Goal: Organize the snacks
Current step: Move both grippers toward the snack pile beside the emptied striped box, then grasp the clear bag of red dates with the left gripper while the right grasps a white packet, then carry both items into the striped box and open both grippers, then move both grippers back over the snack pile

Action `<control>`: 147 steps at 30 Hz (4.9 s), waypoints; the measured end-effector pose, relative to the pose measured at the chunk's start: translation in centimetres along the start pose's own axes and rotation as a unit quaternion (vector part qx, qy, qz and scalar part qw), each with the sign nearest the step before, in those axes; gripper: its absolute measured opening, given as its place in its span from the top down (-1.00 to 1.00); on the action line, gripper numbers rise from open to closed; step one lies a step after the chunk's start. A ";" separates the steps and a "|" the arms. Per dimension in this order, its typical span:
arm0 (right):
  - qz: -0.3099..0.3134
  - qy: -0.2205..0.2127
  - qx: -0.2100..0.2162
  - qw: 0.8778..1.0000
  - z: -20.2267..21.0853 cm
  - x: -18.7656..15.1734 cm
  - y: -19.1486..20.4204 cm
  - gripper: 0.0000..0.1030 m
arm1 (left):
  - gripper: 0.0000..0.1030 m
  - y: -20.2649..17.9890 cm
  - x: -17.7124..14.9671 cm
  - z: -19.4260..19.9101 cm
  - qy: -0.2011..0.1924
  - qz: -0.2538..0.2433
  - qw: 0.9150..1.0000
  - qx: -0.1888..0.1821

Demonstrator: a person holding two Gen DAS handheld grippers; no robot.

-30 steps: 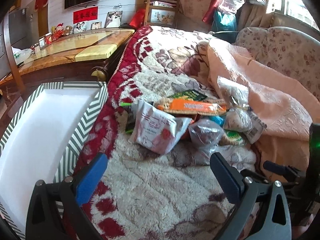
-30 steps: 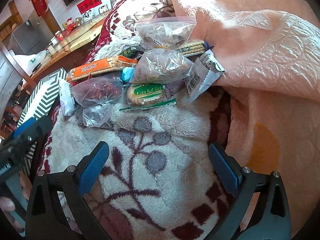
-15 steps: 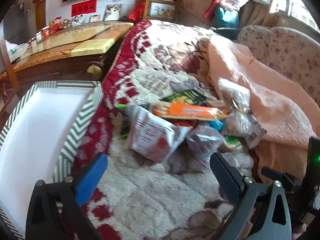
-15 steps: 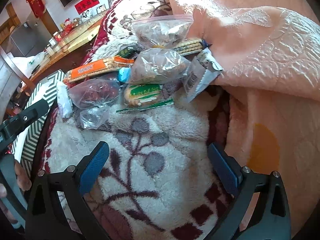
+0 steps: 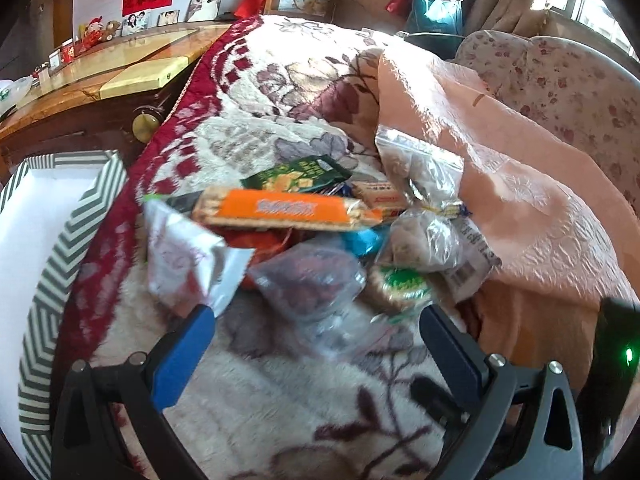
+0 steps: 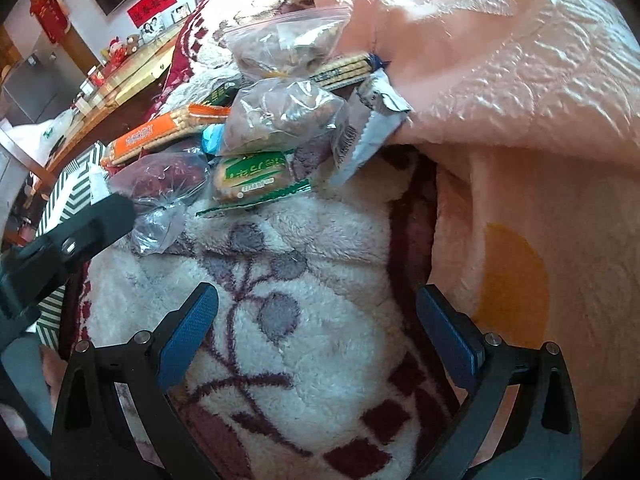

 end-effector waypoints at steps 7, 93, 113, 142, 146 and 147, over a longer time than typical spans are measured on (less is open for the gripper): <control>-0.014 0.002 0.010 1.000 0.0 -0.1 -0.5 -0.94 | -0.90 0.0 1.5 -2.9 0.013 0.019 0.999 0.035; 0.284 0.023 0.270 0.920 -1.1 10.2 28.8 0.67 | 0.38 25.7 4.5 9.0 -0.045 0.097 0.975 0.193; 0.262 0.120 0.285 0.914 -8.7 8.1 33.2 0.57 | 0.25 29.4 4.4 5.4 0.001 0.135 0.967 0.214; 0.237 -0.033 0.123 0.963 1.7 3.9 16.1 -0.20 | -0.80 16.7 0.1 10.1 -0.058 0.098 0.981 0.157; 0.209 -0.032 0.118 0.970 1.9 3.6 13.4 -0.20 | -0.80 14.4 -0.4 9.3 -0.048 0.080 0.984 0.150; 0.206 -0.033 0.115 0.971 1.9 3.6 13.0 -0.20 | -0.80 13.8 -0.5 9.2 -0.047 0.075 0.985 0.149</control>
Point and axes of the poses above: each gripper's, at about its wrist camera, not at the fingertips, and z roughly against the way its jaws point, y to its left, x to its top, the point moved 5 cm from there along -z, roughly the way its jaws point, and after that the axes turned 4 degrees about z, right-handed, at the moved point
